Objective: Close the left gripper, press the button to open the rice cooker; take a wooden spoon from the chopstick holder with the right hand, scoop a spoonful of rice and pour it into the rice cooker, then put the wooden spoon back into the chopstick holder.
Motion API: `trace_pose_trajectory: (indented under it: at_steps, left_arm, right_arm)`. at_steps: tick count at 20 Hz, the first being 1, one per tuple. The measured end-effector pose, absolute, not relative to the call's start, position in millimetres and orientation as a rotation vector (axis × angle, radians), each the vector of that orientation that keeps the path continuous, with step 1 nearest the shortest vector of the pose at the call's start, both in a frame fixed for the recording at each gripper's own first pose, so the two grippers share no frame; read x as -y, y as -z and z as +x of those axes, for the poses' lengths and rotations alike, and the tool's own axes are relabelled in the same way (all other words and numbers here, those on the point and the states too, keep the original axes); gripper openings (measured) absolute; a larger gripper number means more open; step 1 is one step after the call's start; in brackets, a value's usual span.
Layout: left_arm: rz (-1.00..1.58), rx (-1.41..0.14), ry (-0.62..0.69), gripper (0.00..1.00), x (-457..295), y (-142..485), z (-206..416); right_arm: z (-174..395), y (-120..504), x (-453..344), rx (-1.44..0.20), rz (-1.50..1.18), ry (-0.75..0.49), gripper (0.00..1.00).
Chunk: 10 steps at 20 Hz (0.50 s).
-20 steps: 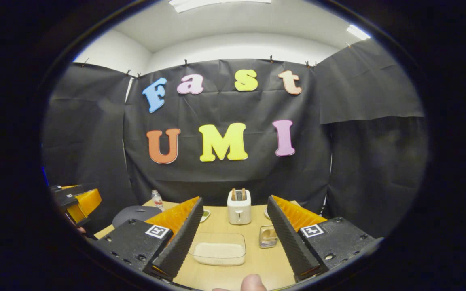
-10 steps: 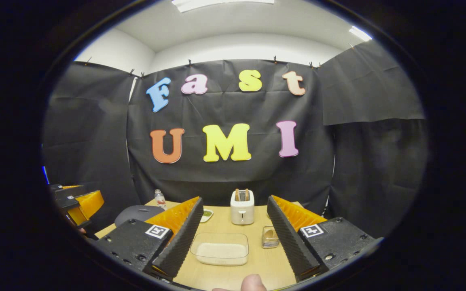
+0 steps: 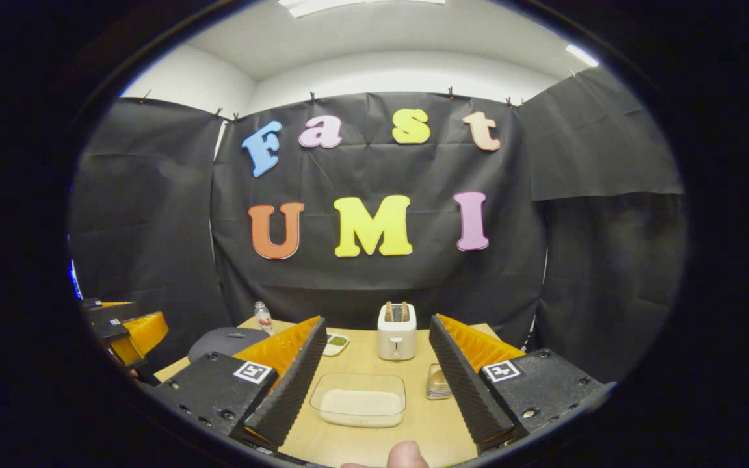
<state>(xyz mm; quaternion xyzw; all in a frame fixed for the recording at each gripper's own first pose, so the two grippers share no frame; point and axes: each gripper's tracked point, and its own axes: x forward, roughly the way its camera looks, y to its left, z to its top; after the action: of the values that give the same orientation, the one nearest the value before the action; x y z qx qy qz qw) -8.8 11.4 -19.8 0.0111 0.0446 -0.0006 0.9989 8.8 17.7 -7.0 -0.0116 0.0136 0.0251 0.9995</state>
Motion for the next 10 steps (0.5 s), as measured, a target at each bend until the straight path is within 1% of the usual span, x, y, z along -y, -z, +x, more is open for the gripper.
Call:
trace_pose_trajectory:
  at_steps: [6,8,9,10]
  left_arm:
    - [0.033,-0.241,-0.009,0.95,-19.8,49.7,6.6]
    - [0.034,-0.319,-0.001,1.00,-25.1,63.3,12.1]
    - [0.009,-0.368,0.004,0.80,-26.7,70.0,14.9]
    - [-0.006,-0.399,0.002,0.67,-29.4,72.7,21.2]
  right_arm:
    - [31.8,9.1,-9.4,-0.033,-0.029,-0.064,1.00]
    - [43.3,8.9,-2.3,-0.033,-0.018,-0.057,1.00]
    - [49.2,7.0,0.6,-0.029,-0.015,-0.054,1.00]
    - [55.3,6.3,3.9,-0.025,-0.012,-0.053,0.99]
